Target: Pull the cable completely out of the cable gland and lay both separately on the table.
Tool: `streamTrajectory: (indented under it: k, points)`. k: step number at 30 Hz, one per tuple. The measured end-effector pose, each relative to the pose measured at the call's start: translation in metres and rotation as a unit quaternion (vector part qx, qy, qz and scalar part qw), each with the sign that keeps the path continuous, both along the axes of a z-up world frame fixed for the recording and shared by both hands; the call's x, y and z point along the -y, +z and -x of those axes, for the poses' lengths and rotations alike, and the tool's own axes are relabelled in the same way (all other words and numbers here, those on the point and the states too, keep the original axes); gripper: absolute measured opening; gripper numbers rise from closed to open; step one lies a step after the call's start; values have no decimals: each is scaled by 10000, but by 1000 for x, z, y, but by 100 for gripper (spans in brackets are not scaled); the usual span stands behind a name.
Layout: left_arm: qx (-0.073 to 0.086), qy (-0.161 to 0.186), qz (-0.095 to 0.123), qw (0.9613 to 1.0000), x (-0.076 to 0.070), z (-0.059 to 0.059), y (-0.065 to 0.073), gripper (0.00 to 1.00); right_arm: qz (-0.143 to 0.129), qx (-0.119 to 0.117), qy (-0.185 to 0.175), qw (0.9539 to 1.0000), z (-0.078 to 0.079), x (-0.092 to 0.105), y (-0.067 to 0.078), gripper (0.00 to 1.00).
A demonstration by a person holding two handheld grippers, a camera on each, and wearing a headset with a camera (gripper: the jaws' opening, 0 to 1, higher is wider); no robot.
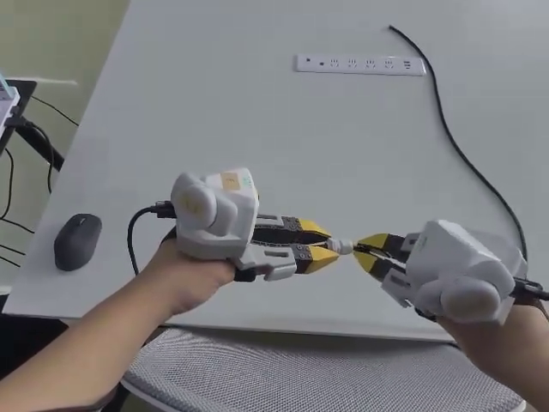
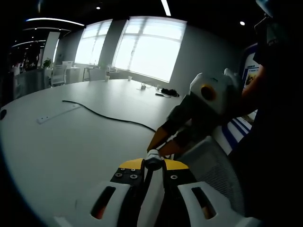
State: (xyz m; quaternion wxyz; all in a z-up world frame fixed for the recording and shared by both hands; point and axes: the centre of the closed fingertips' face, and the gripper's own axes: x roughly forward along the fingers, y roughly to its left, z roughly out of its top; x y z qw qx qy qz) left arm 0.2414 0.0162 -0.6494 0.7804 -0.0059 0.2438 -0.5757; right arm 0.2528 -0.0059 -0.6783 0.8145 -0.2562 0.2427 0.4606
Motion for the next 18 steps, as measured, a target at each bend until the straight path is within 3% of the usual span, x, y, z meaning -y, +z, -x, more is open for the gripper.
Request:
streamTrajectory:
  k: [6,18]
  points:
    - [24,35,-14,10000,-1,-2,1,15,-155,-210,-325,9991,-6,9,-8,0]
    - [75,49,-27,10000,1,-2,2,15,-540,-663,-959,9917,-14,22,-18,0]
